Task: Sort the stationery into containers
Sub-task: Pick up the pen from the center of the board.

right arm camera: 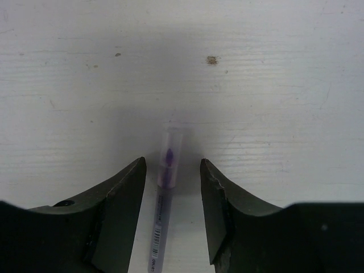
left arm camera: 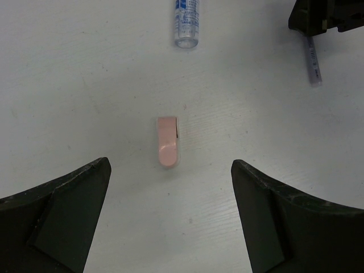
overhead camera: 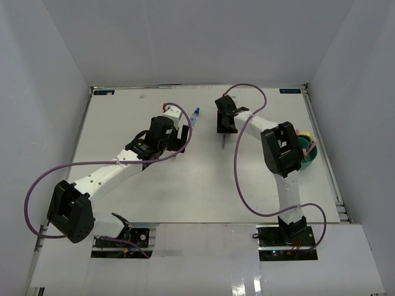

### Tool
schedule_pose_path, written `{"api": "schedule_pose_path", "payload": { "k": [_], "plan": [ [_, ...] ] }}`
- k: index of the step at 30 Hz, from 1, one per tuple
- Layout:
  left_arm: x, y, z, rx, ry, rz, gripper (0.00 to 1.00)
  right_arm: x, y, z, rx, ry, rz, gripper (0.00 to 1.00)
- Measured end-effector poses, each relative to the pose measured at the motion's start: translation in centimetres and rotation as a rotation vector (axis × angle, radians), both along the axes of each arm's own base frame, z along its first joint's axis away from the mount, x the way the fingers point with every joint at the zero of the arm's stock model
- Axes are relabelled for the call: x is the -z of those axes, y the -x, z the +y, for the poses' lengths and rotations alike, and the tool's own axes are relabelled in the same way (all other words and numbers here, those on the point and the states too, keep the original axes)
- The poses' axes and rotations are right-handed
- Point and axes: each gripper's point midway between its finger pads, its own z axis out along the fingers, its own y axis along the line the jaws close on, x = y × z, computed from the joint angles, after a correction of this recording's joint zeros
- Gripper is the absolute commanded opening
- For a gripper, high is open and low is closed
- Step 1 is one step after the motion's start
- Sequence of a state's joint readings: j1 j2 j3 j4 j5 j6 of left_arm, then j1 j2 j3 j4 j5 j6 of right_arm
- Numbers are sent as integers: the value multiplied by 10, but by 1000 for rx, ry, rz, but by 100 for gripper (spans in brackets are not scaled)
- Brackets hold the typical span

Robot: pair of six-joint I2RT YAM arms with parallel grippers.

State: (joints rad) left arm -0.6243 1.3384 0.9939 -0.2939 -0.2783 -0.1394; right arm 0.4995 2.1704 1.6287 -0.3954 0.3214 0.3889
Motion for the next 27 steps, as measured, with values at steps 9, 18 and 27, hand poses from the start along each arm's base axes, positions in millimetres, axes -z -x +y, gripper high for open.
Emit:
{"api": "schedule_pose_path", "payload": {
  "k": [9, 18, 27],
  "plan": [
    [2, 0, -1, 2, -2, 5, 98, 2, 0, -4, 13, 18, -3, 29],
    [5, 0, -1, 4, -7, 14, 98, 2, 0, -7, 18, 22, -16, 8],
    [6, 0, -1, 4, -7, 14, 98, -37, 44, -38, -11, 51, -62, 8]
  ]
}}
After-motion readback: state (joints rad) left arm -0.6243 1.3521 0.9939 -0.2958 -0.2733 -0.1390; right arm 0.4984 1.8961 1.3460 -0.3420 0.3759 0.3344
